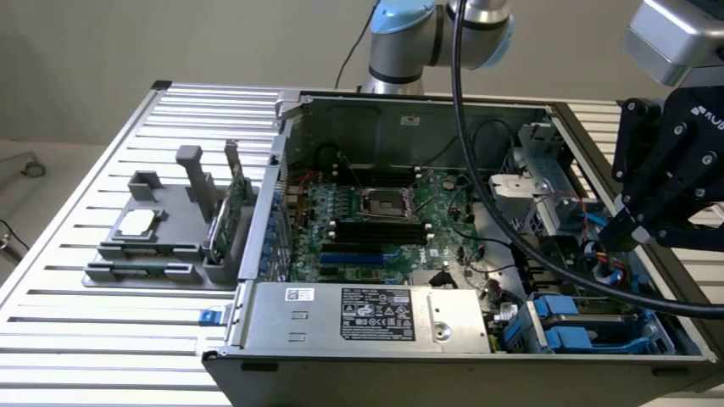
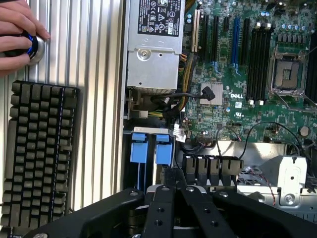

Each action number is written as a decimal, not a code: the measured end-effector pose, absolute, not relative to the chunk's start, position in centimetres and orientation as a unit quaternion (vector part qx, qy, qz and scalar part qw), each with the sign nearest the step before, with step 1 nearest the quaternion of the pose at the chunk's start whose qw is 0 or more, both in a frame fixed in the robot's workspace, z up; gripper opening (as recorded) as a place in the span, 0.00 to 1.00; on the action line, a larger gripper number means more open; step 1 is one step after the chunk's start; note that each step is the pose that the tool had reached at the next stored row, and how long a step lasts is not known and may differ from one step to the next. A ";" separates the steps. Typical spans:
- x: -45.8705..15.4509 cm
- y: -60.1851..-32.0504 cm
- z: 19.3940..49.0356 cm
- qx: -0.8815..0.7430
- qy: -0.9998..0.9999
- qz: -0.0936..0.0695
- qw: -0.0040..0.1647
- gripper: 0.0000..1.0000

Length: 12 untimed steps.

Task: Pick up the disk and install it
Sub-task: 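Insert the first disk wire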

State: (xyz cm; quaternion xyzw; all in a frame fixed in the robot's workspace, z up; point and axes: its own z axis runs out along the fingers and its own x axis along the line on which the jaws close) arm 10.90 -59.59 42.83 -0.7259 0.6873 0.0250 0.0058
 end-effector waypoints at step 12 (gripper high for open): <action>11.2 -59.6 42.8 -0.718 0.696 0.025 0.006 0.54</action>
